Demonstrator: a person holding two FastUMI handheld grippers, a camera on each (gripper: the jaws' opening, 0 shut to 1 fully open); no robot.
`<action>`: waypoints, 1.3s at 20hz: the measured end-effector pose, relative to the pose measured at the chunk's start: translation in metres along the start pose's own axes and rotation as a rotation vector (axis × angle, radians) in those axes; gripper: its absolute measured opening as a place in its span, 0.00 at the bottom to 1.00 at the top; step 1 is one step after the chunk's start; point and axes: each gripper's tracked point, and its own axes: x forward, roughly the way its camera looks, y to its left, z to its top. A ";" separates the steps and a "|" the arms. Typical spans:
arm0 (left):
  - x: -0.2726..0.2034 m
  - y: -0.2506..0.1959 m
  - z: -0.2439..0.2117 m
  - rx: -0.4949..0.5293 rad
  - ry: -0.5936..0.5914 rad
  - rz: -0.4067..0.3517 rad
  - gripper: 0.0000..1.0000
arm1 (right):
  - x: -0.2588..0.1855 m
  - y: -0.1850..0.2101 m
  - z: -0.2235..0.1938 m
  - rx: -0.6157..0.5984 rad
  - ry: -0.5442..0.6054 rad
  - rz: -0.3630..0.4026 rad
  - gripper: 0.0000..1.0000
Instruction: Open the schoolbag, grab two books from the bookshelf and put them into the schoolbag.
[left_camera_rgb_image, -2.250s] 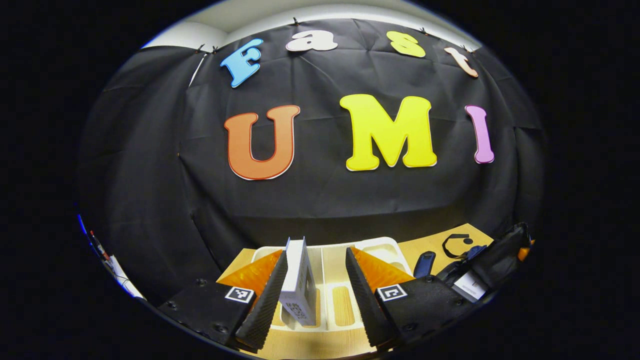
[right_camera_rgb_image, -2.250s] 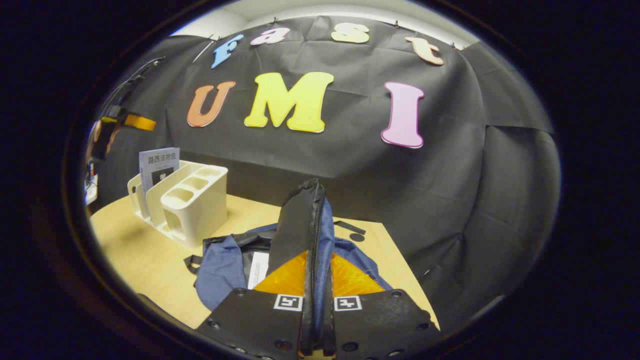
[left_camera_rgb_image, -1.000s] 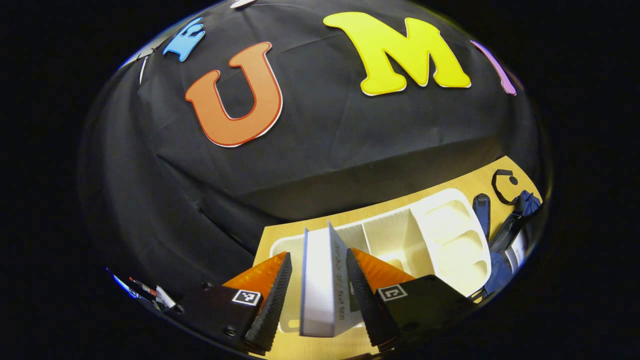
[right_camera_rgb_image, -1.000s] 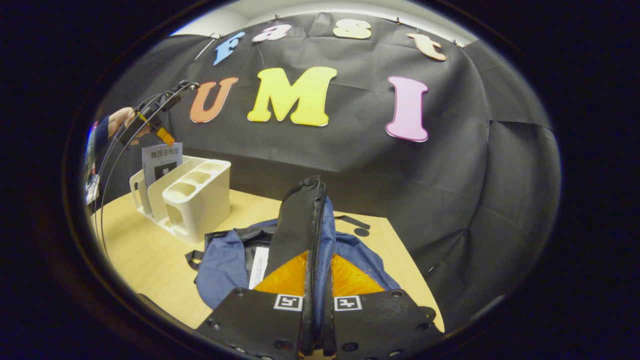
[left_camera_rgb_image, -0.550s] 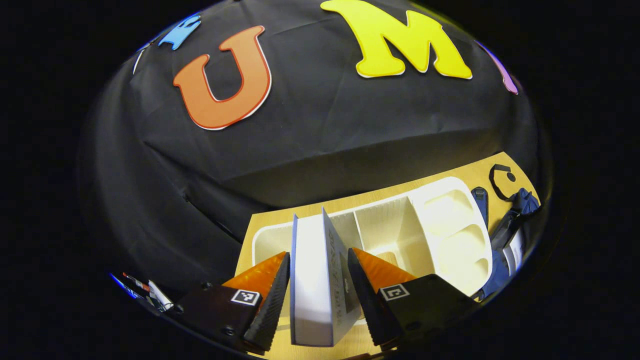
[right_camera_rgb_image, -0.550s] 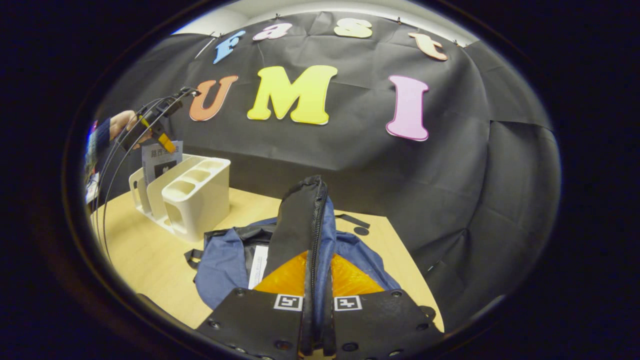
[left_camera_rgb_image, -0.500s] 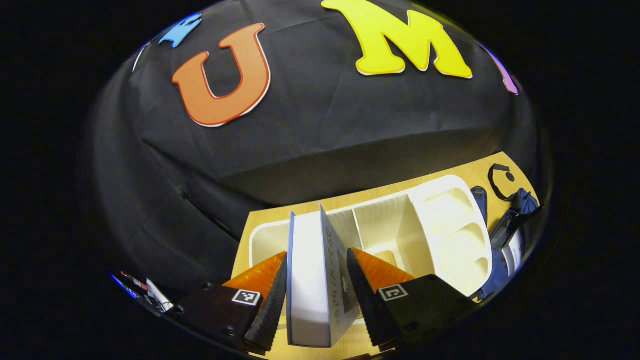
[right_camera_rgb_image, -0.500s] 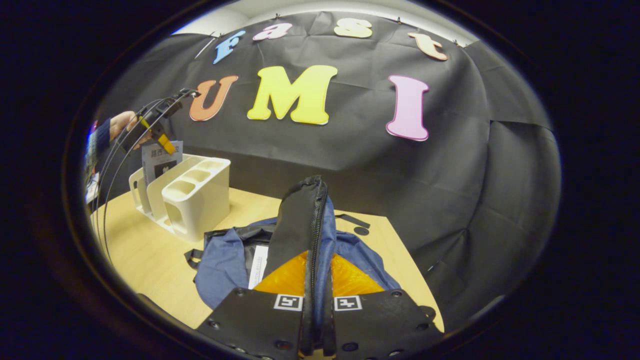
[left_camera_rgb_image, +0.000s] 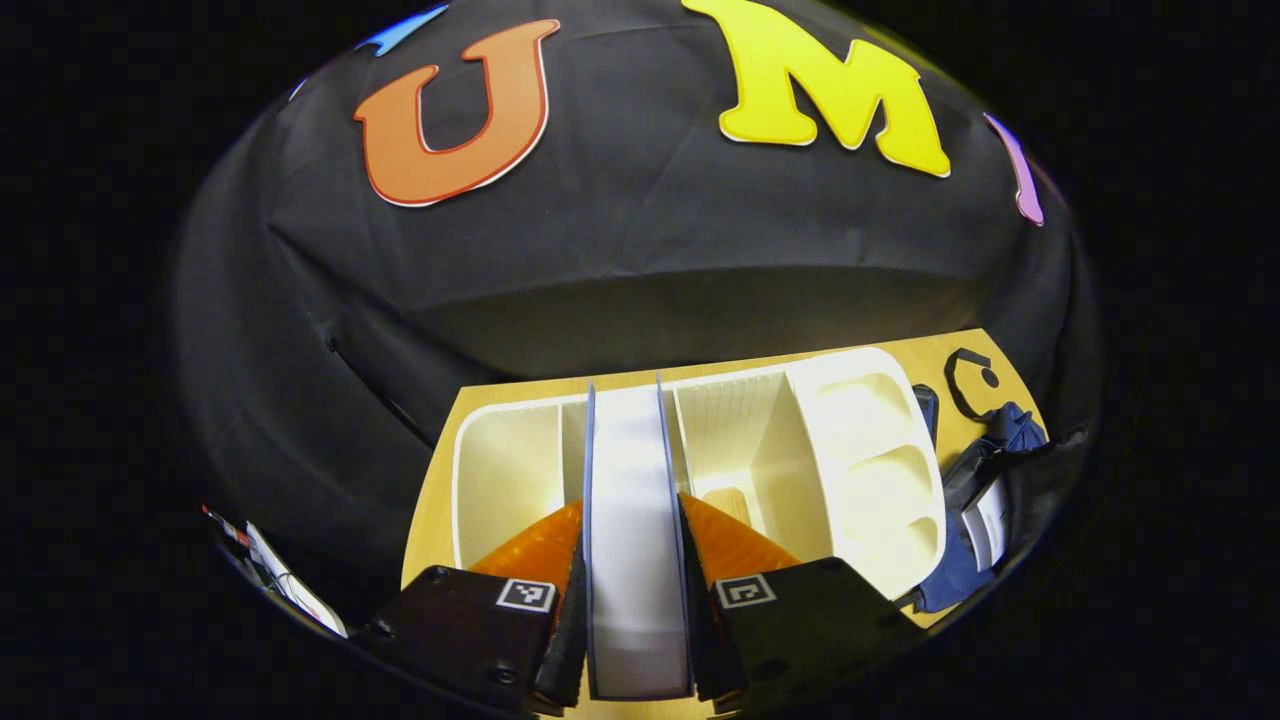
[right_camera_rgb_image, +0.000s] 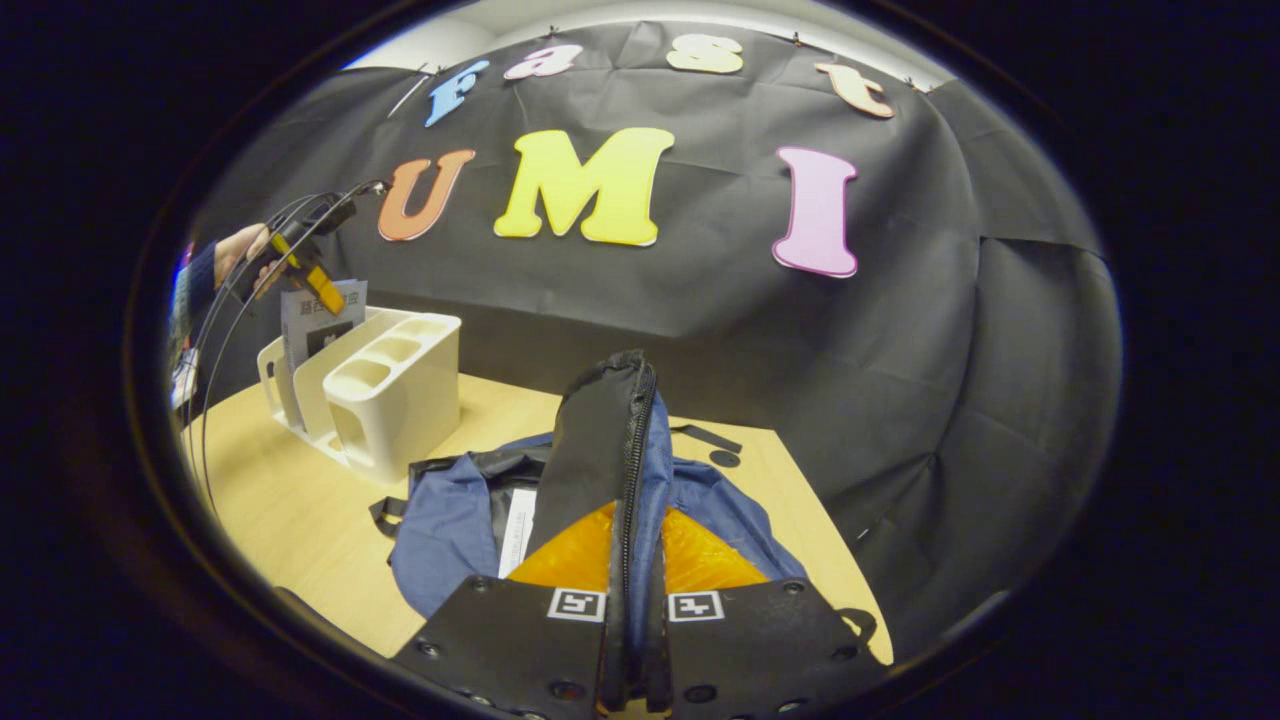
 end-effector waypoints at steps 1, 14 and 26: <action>-0.005 0.002 -0.002 -0.013 0.002 0.008 0.43 | 0.000 0.000 0.000 0.000 0.000 0.000 0.08; -0.107 0.022 -0.072 -0.314 -0.010 -0.067 0.43 | 0.002 0.007 -0.002 0.001 -0.008 0.006 0.08; -0.177 -0.024 -0.186 -0.653 -0.037 -0.255 0.43 | 0.006 0.015 -0.003 0.017 0.006 -0.001 0.08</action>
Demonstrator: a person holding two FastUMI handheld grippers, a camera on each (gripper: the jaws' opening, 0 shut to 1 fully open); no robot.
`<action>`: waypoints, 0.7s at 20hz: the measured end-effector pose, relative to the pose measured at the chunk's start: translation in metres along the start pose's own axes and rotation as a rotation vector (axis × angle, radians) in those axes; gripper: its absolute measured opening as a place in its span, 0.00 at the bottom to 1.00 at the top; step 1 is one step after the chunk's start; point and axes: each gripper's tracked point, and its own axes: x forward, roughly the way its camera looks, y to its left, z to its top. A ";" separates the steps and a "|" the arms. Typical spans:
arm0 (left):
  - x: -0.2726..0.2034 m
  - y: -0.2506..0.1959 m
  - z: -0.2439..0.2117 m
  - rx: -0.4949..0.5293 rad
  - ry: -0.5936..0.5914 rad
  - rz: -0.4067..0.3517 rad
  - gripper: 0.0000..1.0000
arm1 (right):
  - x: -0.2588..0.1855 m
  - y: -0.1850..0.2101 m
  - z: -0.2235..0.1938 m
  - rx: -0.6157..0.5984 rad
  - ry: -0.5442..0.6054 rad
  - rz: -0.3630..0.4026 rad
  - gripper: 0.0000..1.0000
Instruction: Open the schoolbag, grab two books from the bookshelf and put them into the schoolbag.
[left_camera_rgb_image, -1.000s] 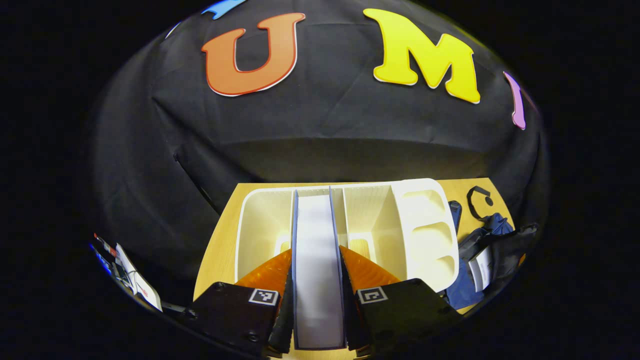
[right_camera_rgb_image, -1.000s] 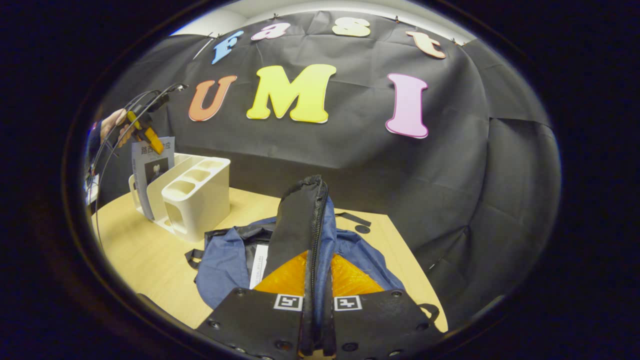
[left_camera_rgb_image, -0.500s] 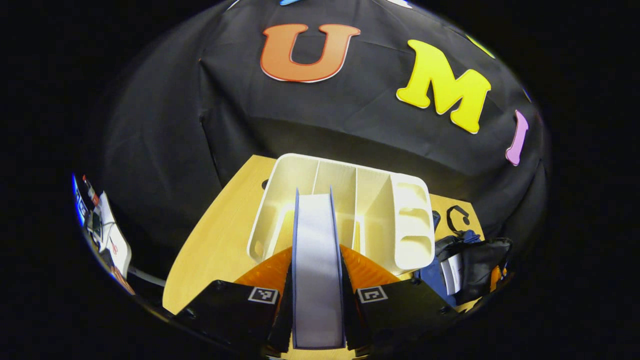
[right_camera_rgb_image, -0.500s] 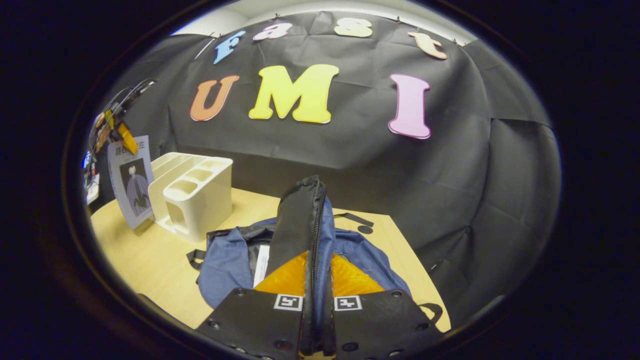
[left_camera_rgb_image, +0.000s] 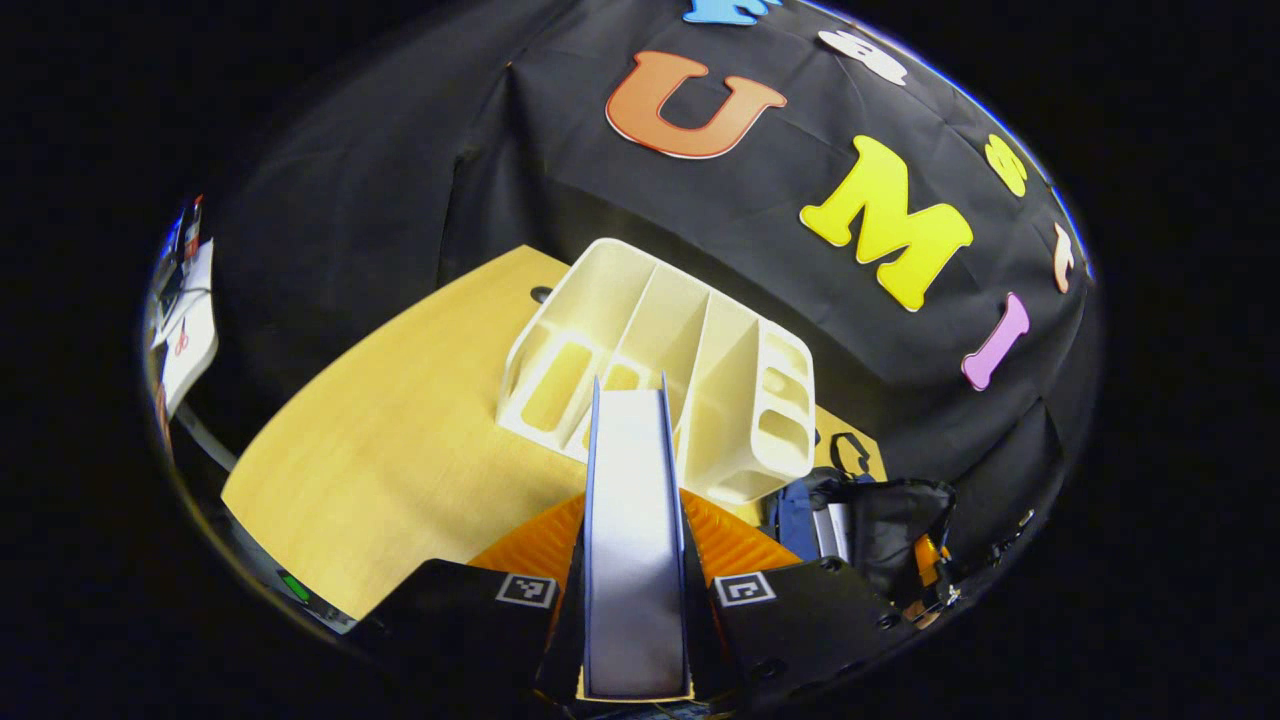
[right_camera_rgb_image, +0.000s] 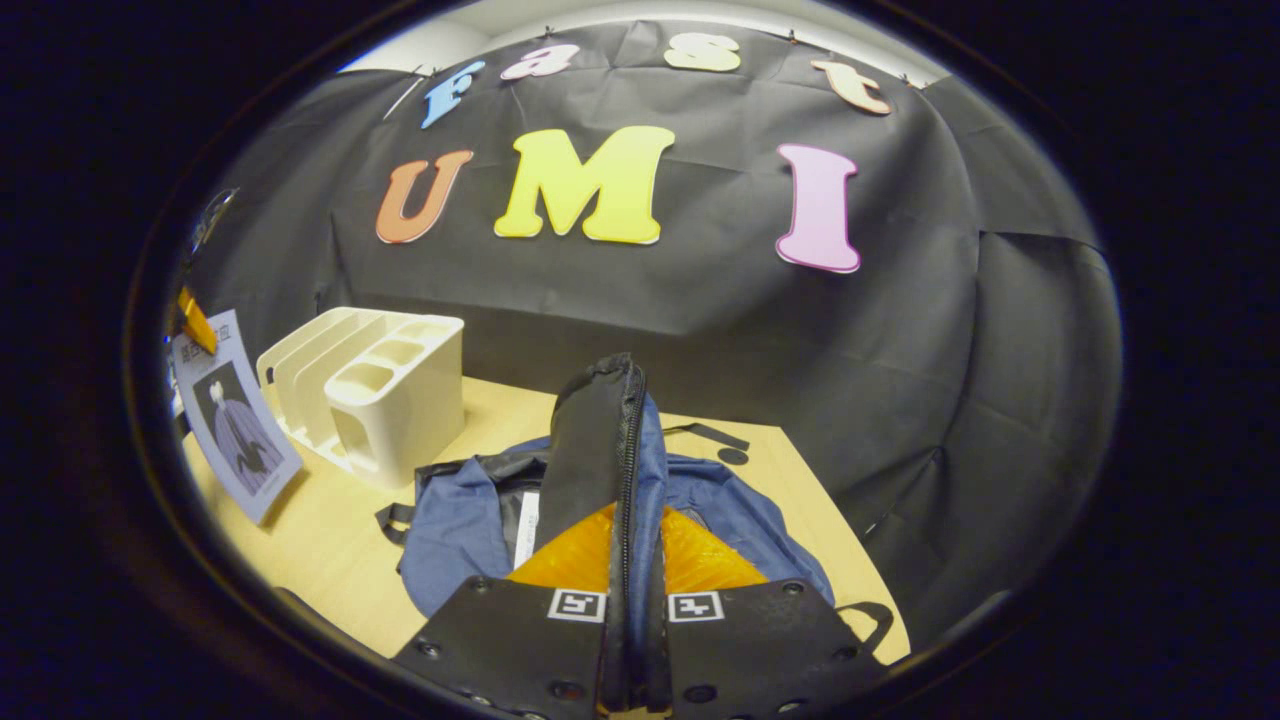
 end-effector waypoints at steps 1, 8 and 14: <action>-0.001 -0.006 -0.012 -0.024 0.012 -0.026 0.43 | 0.000 0.000 0.001 0.000 0.001 0.000 0.08; 0.006 -0.066 -0.074 -0.121 0.098 -0.220 0.43 | -0.001 -0.001 0.003 -0.010 -0.001 0.008 0.08; 0.031 -0.114 -0.105 -0.236 0.142 -0.353 0.48 | -0.005 -0.007 0.018 0.004 -0.022 0.031 0.08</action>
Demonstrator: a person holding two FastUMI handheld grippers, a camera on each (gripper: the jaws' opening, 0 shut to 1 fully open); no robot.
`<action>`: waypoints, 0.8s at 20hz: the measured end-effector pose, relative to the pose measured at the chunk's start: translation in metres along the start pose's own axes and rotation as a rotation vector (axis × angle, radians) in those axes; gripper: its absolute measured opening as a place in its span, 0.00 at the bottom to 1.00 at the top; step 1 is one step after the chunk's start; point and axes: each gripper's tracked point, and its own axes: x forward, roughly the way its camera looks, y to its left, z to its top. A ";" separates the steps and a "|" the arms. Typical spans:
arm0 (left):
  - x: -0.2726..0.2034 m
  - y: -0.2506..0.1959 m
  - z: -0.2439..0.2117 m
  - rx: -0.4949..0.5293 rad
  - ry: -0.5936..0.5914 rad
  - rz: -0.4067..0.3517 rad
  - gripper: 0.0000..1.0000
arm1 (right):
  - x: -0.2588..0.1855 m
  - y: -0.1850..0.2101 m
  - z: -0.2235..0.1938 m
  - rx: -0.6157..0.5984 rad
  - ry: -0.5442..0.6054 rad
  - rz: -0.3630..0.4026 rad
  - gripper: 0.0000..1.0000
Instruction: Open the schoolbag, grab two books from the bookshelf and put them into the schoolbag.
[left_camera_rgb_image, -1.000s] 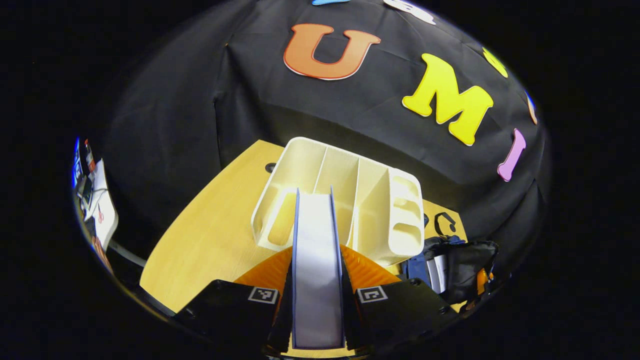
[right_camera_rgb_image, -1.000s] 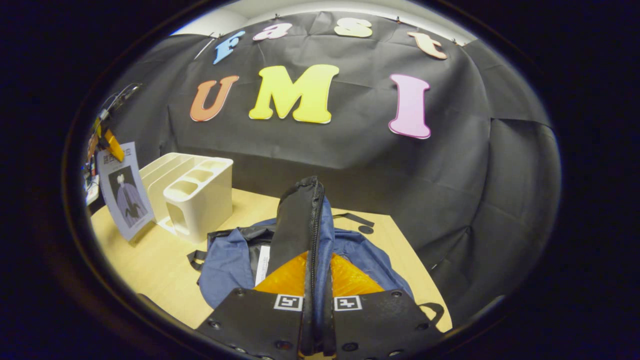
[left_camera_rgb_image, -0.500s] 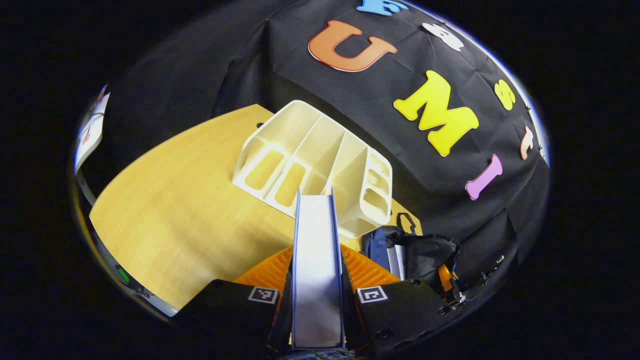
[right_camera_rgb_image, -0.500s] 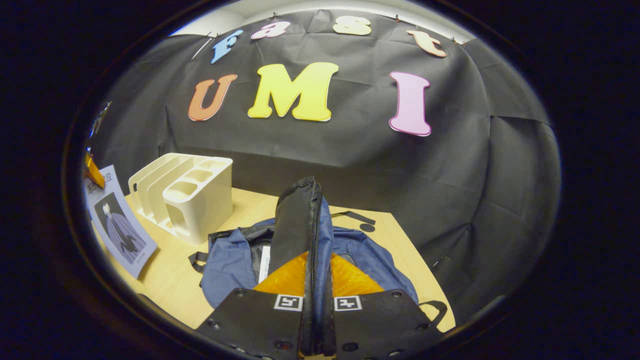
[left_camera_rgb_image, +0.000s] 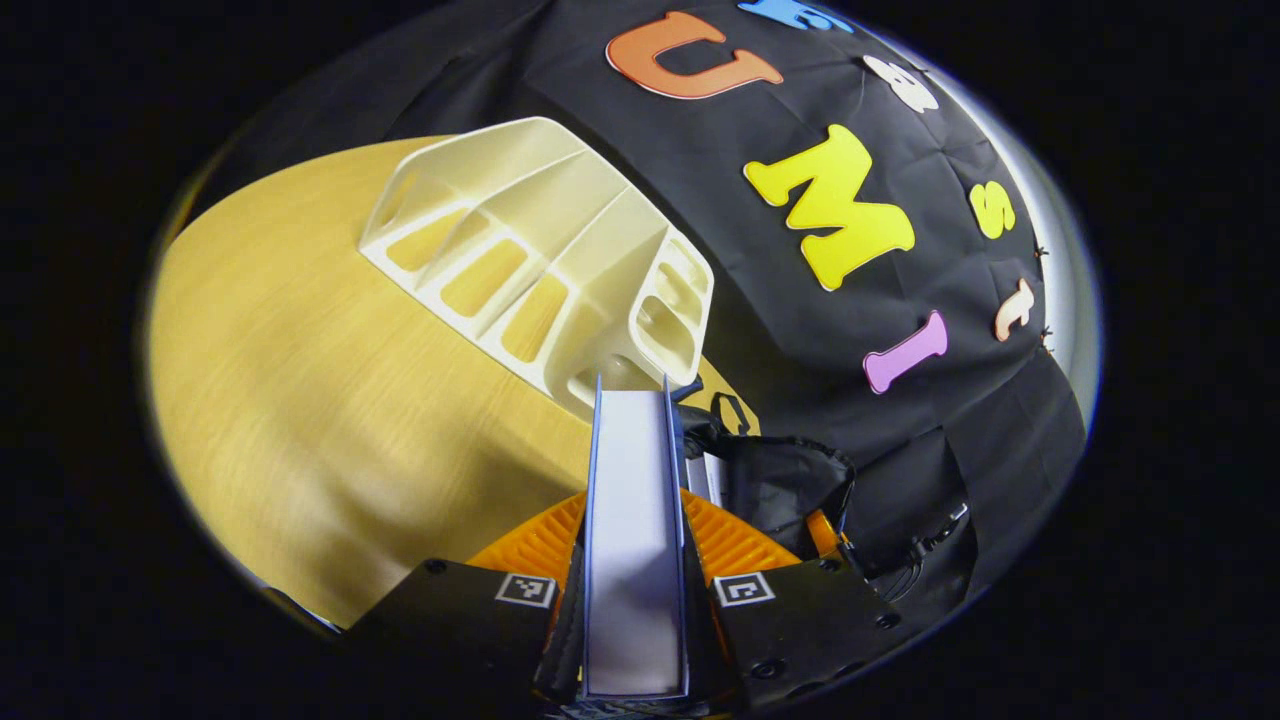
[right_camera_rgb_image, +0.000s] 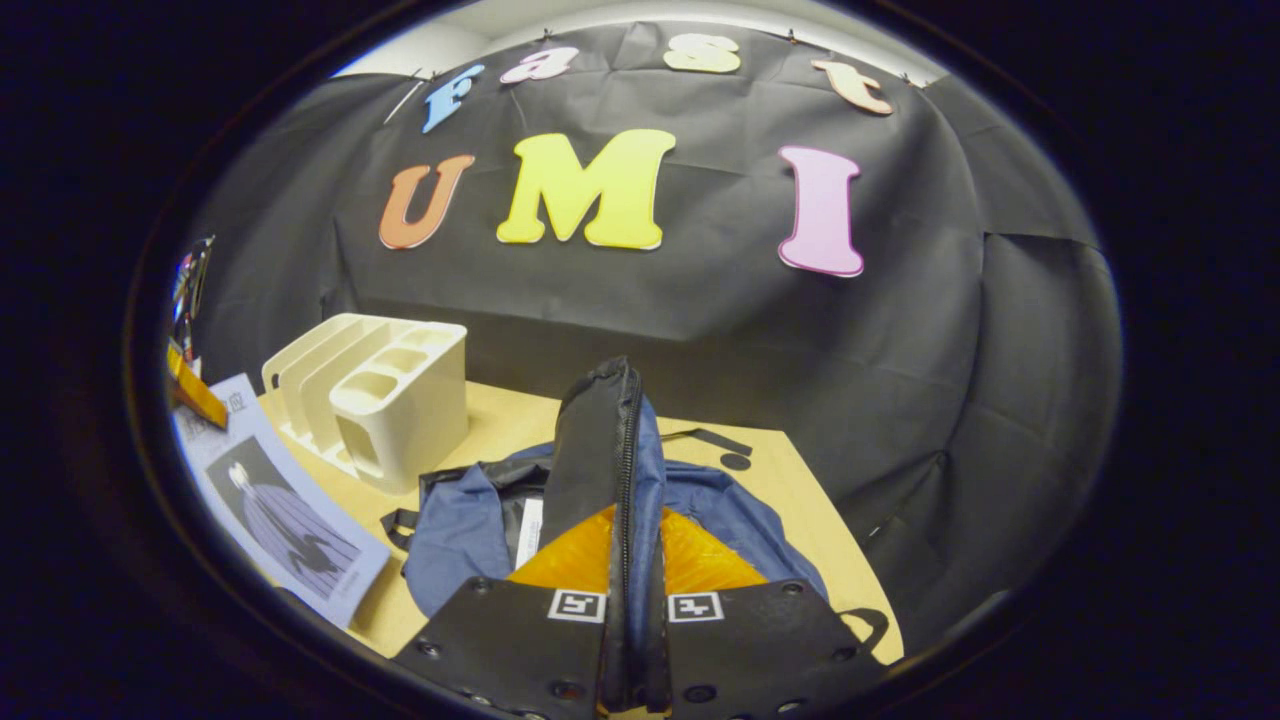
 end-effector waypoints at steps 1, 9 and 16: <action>0.005 -0.006 -0.004 -0.025 0.003 -0.014 0.43 | 0.000 0.000 0.004 -0.004 -0.006 0.002 0.08; 0.005 -0.014 0.003 -0.079 -0.082 -0.010 0.43 | 0.000 -0.004 0.011 -0.034 -0.010 0.028 0.08; -0.011 -0.014 0.007 -0.171 -0.103 -0.016 0.43 | 0.001 -0.008 0.018 0.010 0.004 0.041 0.08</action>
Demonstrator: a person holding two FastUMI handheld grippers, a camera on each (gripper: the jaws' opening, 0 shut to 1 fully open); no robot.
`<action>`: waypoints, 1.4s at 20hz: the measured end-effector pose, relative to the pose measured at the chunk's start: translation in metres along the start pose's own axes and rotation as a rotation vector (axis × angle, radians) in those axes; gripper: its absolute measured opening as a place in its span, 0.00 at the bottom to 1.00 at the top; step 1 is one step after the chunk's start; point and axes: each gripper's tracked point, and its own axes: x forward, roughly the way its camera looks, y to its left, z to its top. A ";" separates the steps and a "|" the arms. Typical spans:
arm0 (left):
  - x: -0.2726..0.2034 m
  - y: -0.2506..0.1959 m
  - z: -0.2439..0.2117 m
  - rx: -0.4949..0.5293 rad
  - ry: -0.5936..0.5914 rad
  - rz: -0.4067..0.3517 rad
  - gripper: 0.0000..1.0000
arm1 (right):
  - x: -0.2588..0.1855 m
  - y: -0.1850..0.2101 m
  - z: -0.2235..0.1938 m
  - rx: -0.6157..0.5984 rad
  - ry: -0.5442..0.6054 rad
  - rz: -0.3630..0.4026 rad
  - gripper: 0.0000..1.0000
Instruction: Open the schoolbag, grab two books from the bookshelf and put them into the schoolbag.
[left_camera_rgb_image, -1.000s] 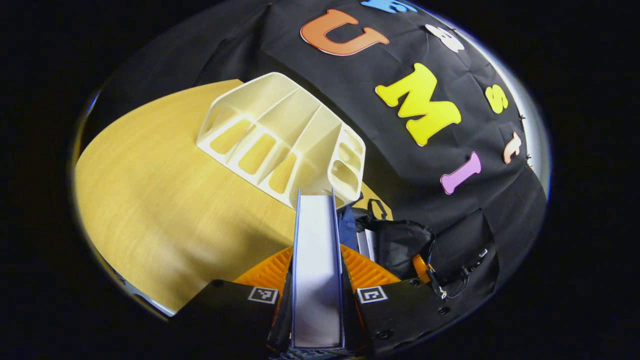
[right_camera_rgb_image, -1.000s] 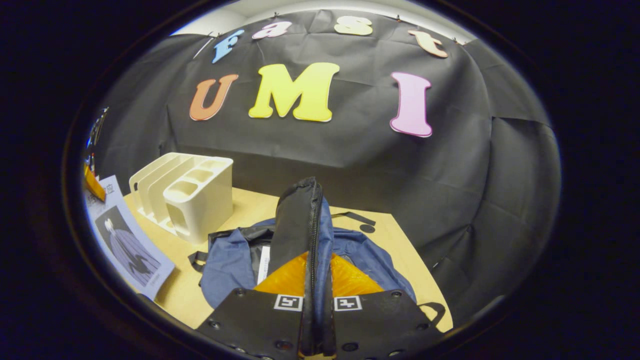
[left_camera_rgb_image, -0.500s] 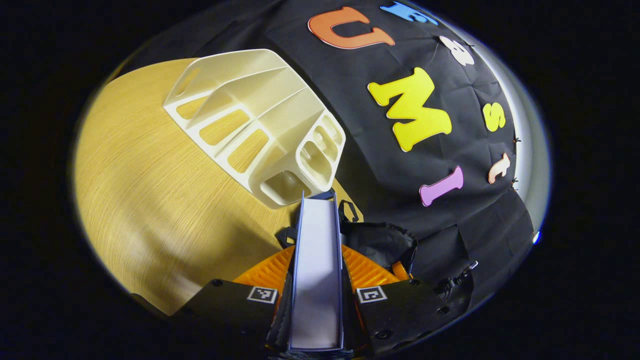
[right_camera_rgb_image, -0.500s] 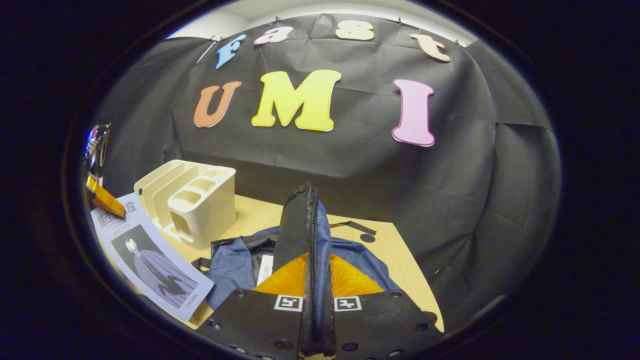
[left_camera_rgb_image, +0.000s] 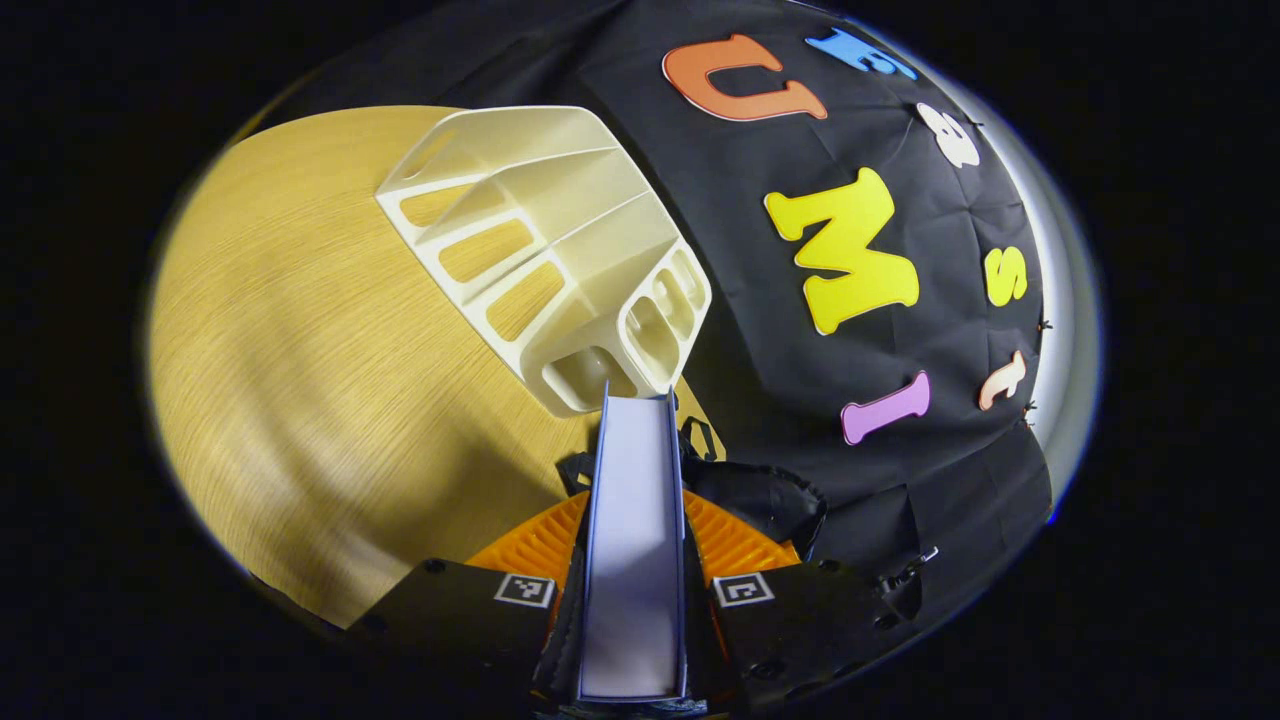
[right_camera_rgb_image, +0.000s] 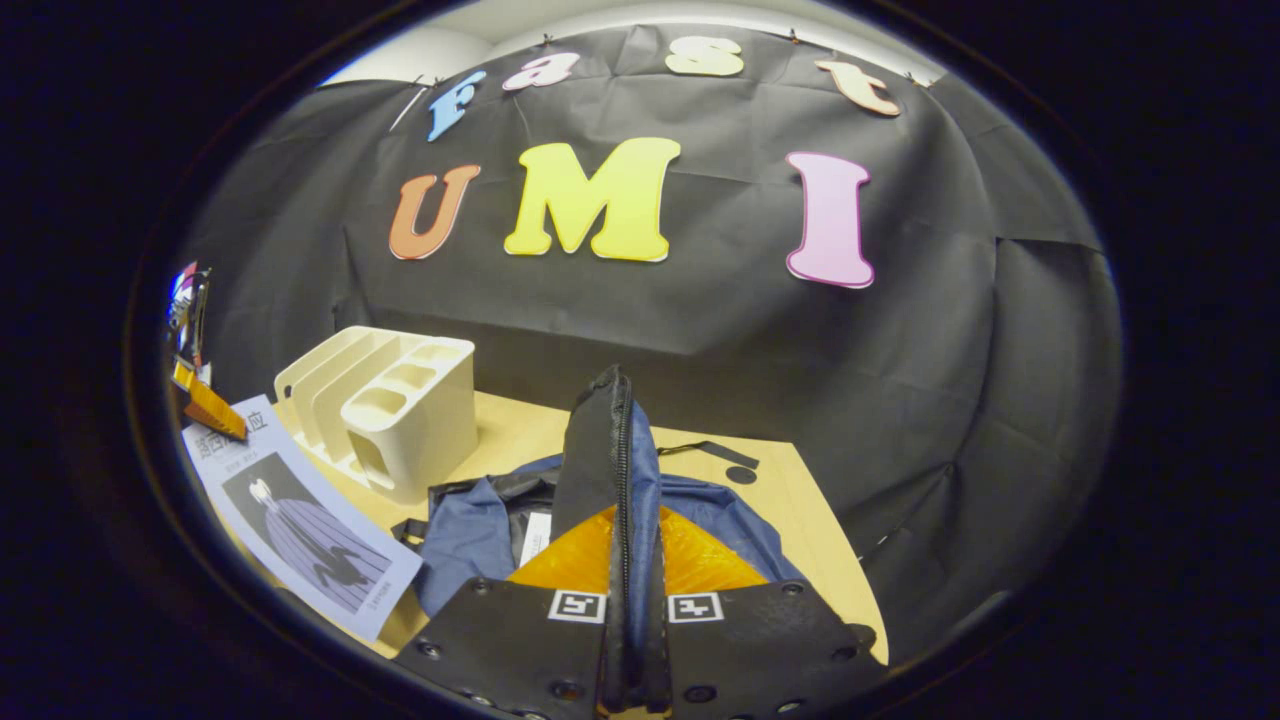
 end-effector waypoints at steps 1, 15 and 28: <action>-0.005 -0.004 0.003 -0.016 -0.010 -0.019 0.43 | 0.000 0.000 0.002 0.009 -0.001 0.004 0.08; 0.112 -0.056 -0.010 -0.104 -0.063 -0.216 0.43 | -0.008 0.004 0.043 0.017 -0.093 0.042 0.08; 0.175 -0.042 -0.056 0.217 -0.160 -0.044 0.43 | -0.018 0.016 0.048 0.021 -0.130 0.108 0.08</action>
